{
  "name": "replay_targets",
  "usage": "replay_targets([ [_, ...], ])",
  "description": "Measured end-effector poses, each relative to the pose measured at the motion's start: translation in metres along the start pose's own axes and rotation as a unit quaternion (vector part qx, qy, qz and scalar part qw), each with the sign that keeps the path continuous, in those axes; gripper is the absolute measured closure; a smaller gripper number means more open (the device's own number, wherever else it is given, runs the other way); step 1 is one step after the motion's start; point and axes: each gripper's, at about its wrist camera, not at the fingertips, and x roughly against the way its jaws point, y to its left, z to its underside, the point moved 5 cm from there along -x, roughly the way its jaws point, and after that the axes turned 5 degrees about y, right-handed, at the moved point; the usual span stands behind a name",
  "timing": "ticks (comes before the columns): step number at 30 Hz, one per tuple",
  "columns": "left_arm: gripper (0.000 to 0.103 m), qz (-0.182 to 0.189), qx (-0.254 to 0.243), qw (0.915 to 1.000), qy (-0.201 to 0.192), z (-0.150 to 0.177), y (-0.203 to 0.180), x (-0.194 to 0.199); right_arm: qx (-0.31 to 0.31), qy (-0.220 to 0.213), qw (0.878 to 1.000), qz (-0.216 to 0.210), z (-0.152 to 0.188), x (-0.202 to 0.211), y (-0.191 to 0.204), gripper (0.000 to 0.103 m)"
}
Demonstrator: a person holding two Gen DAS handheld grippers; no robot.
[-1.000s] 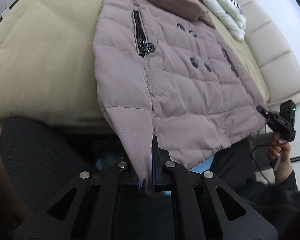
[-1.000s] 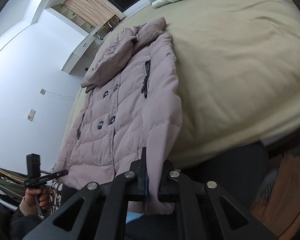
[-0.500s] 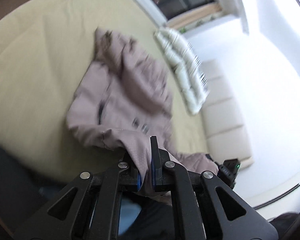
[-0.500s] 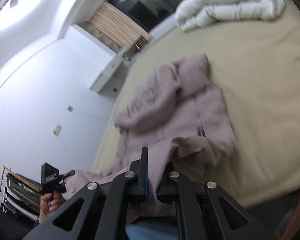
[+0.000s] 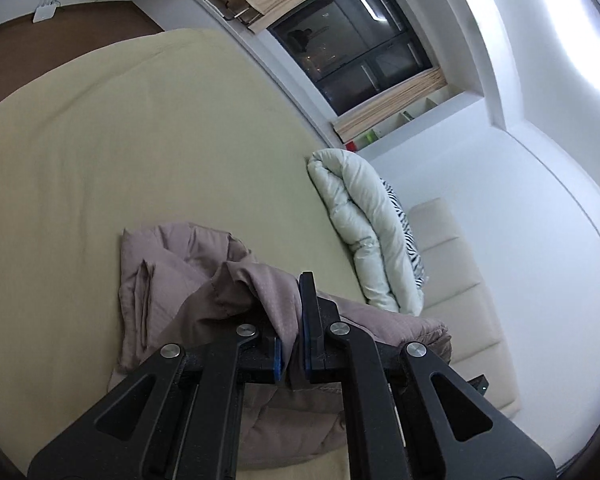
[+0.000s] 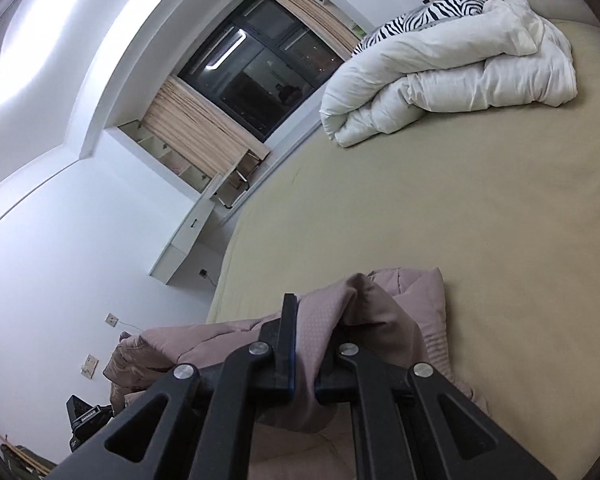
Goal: Fold large clothes
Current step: 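Lay the hem over the coat body and release both grippers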
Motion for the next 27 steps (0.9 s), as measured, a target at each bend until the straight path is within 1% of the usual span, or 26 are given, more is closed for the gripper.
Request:
replay_targets([
  [1,0.098,-0.012,-0.004,0.9999,0.003,-0.008,0.013,-0.008,-0.004,0.006,1.0,0.014,-0.006,-0.021,-0.007,0.096],
  [2,0.098,-0.03,-0.011,0.9995,0.007,-0.016,0.018,-0.025,-0.012,0.014,0.999,0.029,-0.008,-0.042,-0.016,0.096],
  [3,0.098,-0.052,-0.015,0.9984,0.019,-0.024,0.026,-0.047,-0.021,0.025,0.998,0.044,-0.01,-0.063,-0.027,0.095],
  [4,0.097,-0.061,-0.013,0.9975,0.031,-0.026,0.036,-0.064,-0.028,0.036,0.997,0.058,-0.009,-0.081,-0.036,0.095],
  [6,0.094,-0.076,0.013,0.9935,0.084,-0.032,0.065,-0.112,-0.061,0.081,0.989,0.104,-0.003,-0.128,-0.069,0.087],
  [7,0.093,-0.075,0.027,0.9922,0.096,-0.032,0.075,-0.124,-0.083,0.105,0.985,0.11,0.004,-0.144,-0.083,0.085],
  [8,0.092,-0.067,0.049,0.9913,0.102,-0.034,0.084,-0.128,-0.11,0.119,0.982,0.095,0.008,-0.155,-0.094,0.082],
  [9,0.088,-0.05,0.064,0.9927,0.09,-0.037,0.088,-0.121,-0.129,0.119,0.982,0.076,0.01,-0.156,-0.099,0.078],
  [10,0.086,-0.04,0.066,0.9947,0.067,-0.039,0.088,-0.106,-0.138,0.108,0.983,0.061,0.011,-0.151,-0.1,0.073],
  [11,0.082,-0.044,0.061,0.9962,0.043,-0.042,0.087,-0.094,-0.133,0.092,0.986,0.05,0.009,-0.143,-0.099,0.058],
  [12,0.08,-0.071,0.04,0.9966,0.013,-0.045,0.082,-0.079,-0.119,0.084,0.988,0.05,0.007,-0.136,-0.096,0.04],
  [13,0.08,-0.096,0.02,0.9952,-0.001,-0.045,0.078,-0.074,-0.1,0.076,0.99,0.06,0.006,-0.127,-0.091,0.034],
  [14,0.08,-0.125,-0.022,0.9919,-0.015,-0.043,0.064,-0.069,-0.071,0.061,0.992,0.084,0.005,-0.116,-0.083,0.023],
  [15,0.08,-0.14,-0.072,0.9875,-0.015,-0.039,0.046,-0.073,-0.048,0.049,0.992,0.103,0.005,-0.106,-0.076,0.018],
  [16,0.08,-0.152,-0.117,0.9815,-0.013,-0.031,0.026,-0.078,-0.014,0.039,0.992,0.122,0.007,-0.096,-0.062,0.018],
  [17,0.08,-0.165,-0.155,0.974,-0.011,-0.024,0.01,-0.088,0.02,0.046,0.991,0.124,0.014,-0.094,-0.045,0.025],
  [18,0.08,-0.18,-0.194,0.9644,-0.008,-0.016,-0.006,-0.103,0.046,0.064,0.99,0.119,0.023,-0.096,-0.029,0.042],
  [20,0.08,-0.205,-0.269,0.9411,0.009,0.005,-0.033,-0.147,0.102,0.121,0.981,0.113,0.054,-0.11,0.008,0.055],
  [21,0.08,-0.216,-0.3,0.929,0.021,0.017,-0.04,-0.173,0.14,0.139,0.974,0.115,0.074,-0.12,0.028,0.058],
  [22,0.08,-0.225,-0.316,0.9214,0.03,0.032,-0.044,-0.181,0.163,0.145,0.969,0.117,0.086,-0.129,0.04,0.058],
  [24,0.08,-0.252,-0.35,0.9011,0.05,0.054,-0.043,-0.212,0.212,0.154,0.955,0.139,0.102,-0.156,0.058,0.058],
  [25,0.08,-0.268,-0.362,0.8914,0.052,0.066,-0.04,-0.218,0.219,0.154,0.952,0.149,0.106,-0.169,0.059,0.058],
  [26,0.08,-0.292,-0.372,0.8796,0.052,0.068,-0.032,-0.234,0.224,0.154,0.949,0.161,0.108,-0.18,0.059,0.056],
  [27,0.08,-0.307,-0.37,0.8748,0.058,0.066,-0.022,-0.249,0.225,0.162,0.943,0.182,0.108,-0.2,0.052,0.052],
])
